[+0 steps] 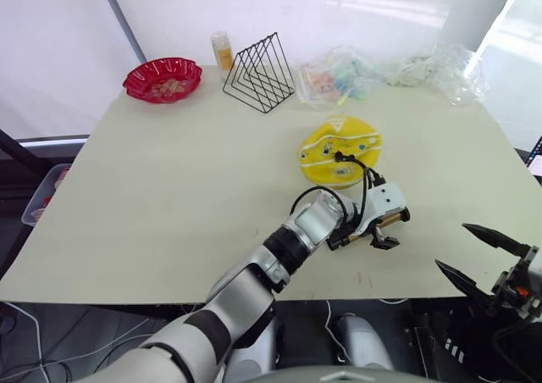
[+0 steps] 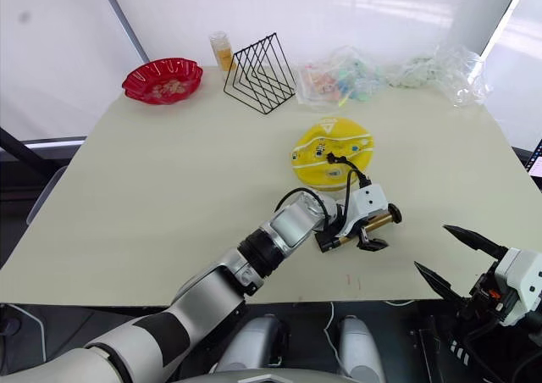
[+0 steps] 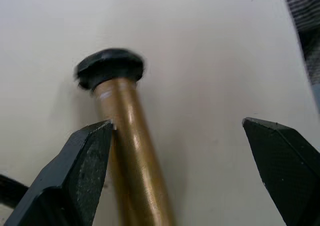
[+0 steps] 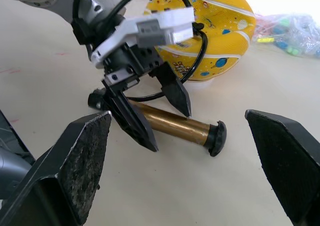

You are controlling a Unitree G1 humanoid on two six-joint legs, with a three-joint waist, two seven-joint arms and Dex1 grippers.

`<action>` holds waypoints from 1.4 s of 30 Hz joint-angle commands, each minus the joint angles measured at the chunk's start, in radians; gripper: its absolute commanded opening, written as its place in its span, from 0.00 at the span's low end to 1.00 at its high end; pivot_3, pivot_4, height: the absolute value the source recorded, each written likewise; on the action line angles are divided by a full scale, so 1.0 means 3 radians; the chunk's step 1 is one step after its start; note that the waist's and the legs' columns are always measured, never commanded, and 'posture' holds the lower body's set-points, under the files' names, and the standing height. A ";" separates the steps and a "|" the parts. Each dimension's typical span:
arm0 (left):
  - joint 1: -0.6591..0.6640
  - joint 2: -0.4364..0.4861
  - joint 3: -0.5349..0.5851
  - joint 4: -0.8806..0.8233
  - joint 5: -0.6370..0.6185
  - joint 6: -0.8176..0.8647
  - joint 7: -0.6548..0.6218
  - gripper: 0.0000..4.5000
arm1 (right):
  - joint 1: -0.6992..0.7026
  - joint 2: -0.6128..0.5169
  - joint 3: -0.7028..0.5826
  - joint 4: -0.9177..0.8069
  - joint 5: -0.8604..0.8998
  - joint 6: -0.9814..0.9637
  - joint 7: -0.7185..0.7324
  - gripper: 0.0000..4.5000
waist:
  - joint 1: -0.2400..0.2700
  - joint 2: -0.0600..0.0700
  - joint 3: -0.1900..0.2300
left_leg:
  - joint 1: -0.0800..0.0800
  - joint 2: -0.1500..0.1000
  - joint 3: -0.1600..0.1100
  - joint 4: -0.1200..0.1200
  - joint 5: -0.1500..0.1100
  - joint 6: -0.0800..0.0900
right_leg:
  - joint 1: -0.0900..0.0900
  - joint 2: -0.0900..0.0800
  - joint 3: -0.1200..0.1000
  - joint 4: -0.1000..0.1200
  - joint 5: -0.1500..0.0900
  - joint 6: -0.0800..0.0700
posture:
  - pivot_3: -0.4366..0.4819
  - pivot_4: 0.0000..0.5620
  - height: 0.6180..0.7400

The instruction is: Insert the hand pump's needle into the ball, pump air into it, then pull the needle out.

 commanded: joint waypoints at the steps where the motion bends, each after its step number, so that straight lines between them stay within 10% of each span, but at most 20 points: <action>1: -0.0003 -0.0037 -0.0094 0.0018 0.0129 0.0071 0.0019 0.97 | 0.0067 -0.0006 -0.0144 -0.0030 0.0037 -0.0036 -0.0010 1.00 | -0.0001 0.0000 0.0000 | 0.0000 0.0000 0.0000 0.0000 0.0000 0.0000 | 0.0000 0.0000 0.0000 0.0000 0.0000 0.0000 | 0.48 0.27 0.97; 9: 0.0075 -0.0045 -0.0191 0.0084 0.0240 0.0189 -0.0048 0.97 | 0.0060 -0.0018 -0.0151 -0.0003 0.0044 -0.0047 -0.0013 1.00 | -0.0003 0.0001 0.0000 | 0.0000 0.0001 0.0000 -0.0001 0.0000 0.0000 | -0.0001 0.0000 0.0000 0.0000 0.0000 0.0000 | 0.48 0.27 0.97; 18: 0.0075 -0.0034 -0.0066 0.0029 0.0194 0.0311 -0.0088 0.25 | 0.0056 -0.0025 -0.0150 -0.0014 0.0063 0.0005 -0.0034 1.00 | -0.0001 0.0001 -0.0001 | 0.0000 0.0001 -0.0001 -0.0001 0.0000 0.0000 | -0.0001 0.0000 0.0000 0.0000 0.0000 -0.0001 | 0.48 0.27 0.97; 42: 0.0886 0.0586 0.0781 -0.1824 -0.0840 0.0056 -0.0518 0.23 | -0.0771 0.0318 0.0192 -0.1036 0.1863 0.1918 -0.2227 1.00 | -0.0001 0.0007 -0.0004 | -0.0005 0.0004 -0.0003 0.0000 0.0000 -0.0001 | -0.0006 -0.0006 0.0002 0.0002 0.0005 -0.0009 | 0.48 0.27 0.97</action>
